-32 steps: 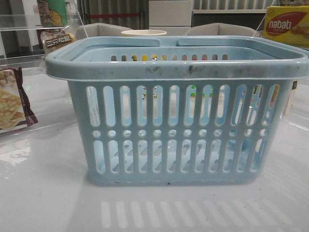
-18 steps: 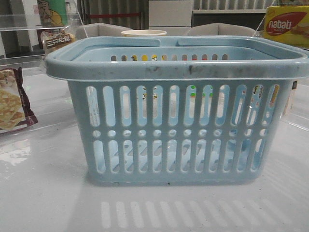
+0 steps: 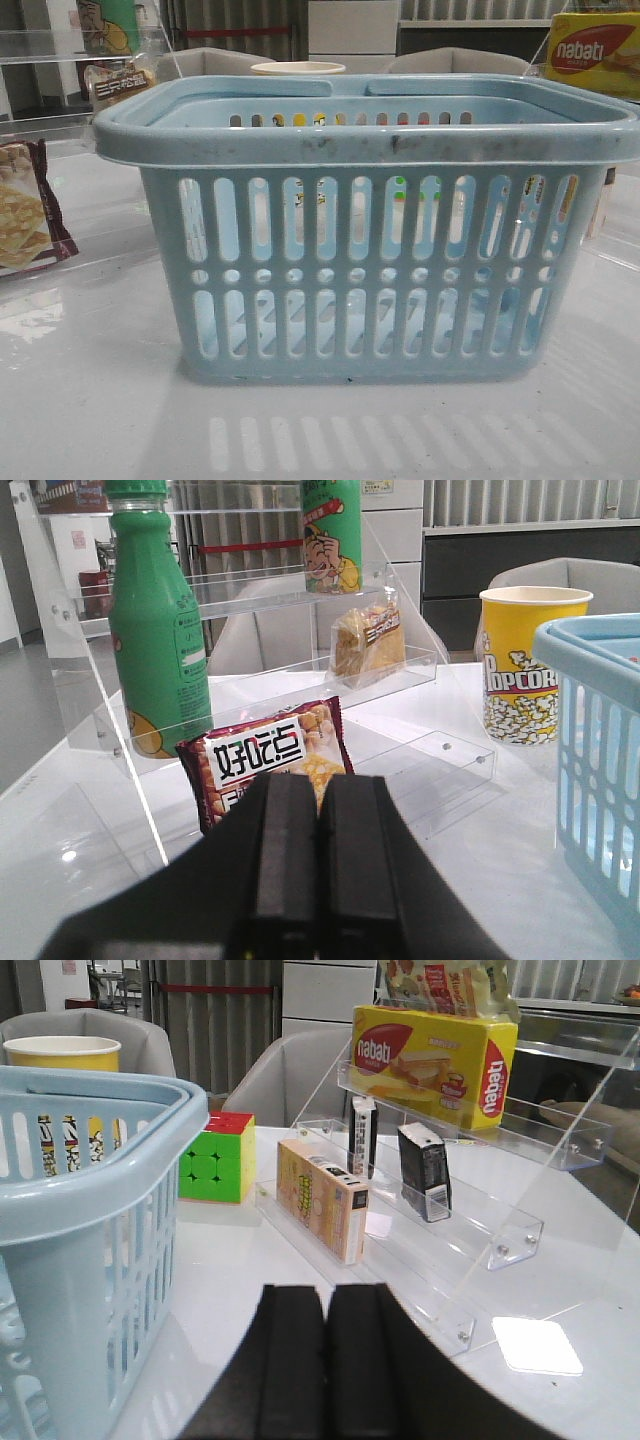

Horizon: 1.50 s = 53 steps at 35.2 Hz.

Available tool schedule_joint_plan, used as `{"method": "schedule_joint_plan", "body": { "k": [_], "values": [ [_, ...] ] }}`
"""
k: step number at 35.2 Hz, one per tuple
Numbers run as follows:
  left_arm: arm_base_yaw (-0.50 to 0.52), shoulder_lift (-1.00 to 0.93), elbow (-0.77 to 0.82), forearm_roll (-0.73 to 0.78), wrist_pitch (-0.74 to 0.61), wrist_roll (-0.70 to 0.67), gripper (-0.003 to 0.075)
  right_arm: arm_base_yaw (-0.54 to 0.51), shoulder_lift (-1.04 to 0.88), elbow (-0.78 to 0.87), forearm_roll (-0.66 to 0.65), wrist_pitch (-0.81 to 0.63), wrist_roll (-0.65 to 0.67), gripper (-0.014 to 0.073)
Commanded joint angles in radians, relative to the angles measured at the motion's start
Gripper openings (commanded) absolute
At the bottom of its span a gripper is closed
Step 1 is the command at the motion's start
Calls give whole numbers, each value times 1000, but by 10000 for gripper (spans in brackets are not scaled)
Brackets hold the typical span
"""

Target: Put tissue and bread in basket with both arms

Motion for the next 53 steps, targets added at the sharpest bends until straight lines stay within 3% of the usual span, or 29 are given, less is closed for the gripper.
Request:
{"method": "schedule_joint_plan", "body": {
  "k": [1, 20, 31, 42, 47, 53],
  "values": [
    [-2, -16, -1, -7, -84, -4, 90, -5, -17, 1, -7, -93, -7, 57],
    [-2, -16, -12, -13, -140, -6, 90, -4, -17, -13, -7, -127, -7, 57],
    [-2, -5, -228, -31, -108, -10, 90, -4, -6, -261, -6, 68, -7, 57],
    [-2, 165, -538, -31, 130, -10, 90, -4, 167, -535, -10, 250, -7, 57],
    [-2, 322, -692, -31, 360, -10, 90, -4, 318, -652, -11, 397, -7, 57],
    [-2, 463, -699, -31, 522, -10, 90, -4, 472, -666, -11, 546, -7, 57]
  ]
}}
